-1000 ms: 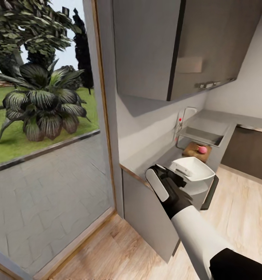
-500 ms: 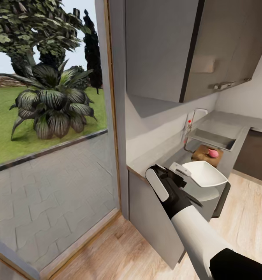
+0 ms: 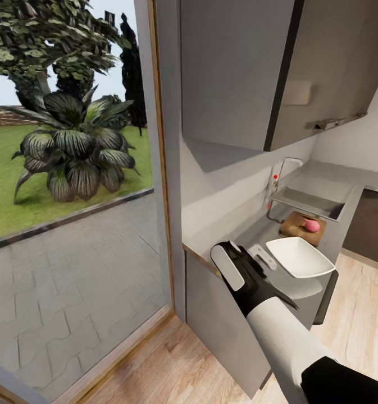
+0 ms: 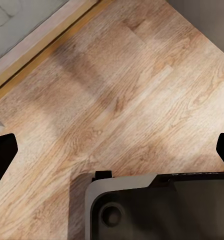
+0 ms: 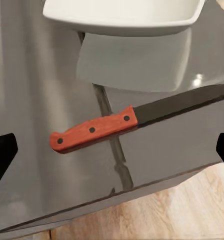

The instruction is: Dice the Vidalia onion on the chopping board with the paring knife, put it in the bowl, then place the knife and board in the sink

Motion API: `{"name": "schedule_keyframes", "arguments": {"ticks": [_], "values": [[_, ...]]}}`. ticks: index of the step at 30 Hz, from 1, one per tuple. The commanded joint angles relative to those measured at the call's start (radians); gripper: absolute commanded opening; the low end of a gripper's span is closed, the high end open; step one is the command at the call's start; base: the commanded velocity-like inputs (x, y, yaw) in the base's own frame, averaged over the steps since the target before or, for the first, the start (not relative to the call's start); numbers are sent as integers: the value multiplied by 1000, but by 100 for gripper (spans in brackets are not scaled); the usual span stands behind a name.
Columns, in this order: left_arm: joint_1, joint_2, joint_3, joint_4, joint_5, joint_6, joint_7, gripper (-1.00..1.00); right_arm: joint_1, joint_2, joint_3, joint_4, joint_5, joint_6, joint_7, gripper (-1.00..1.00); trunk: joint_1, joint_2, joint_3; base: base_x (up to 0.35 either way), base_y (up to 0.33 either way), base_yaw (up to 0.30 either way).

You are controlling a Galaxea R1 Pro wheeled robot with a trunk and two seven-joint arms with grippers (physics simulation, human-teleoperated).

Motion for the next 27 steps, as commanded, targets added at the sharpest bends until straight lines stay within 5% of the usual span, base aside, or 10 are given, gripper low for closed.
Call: {"name": "schedule_keyframes", "arguments": {"ticks": [1,10,27], "values": [[0,1,-3,-1,9,-1,-2,100,-1,0,1,2,-4,-14,-19,100,1,-2,-2,2,0,0],[0,1,-3,0,9,-1,-2,100,-1,0,-10,12,-3,-96,-58,100,1,-2,-2,0,0,0],[0,1,-3,-1,9,-1,-2,100,-1,0,-12,27,-4,-120,-74,100,1,-2,-4,62,4,0]]}}
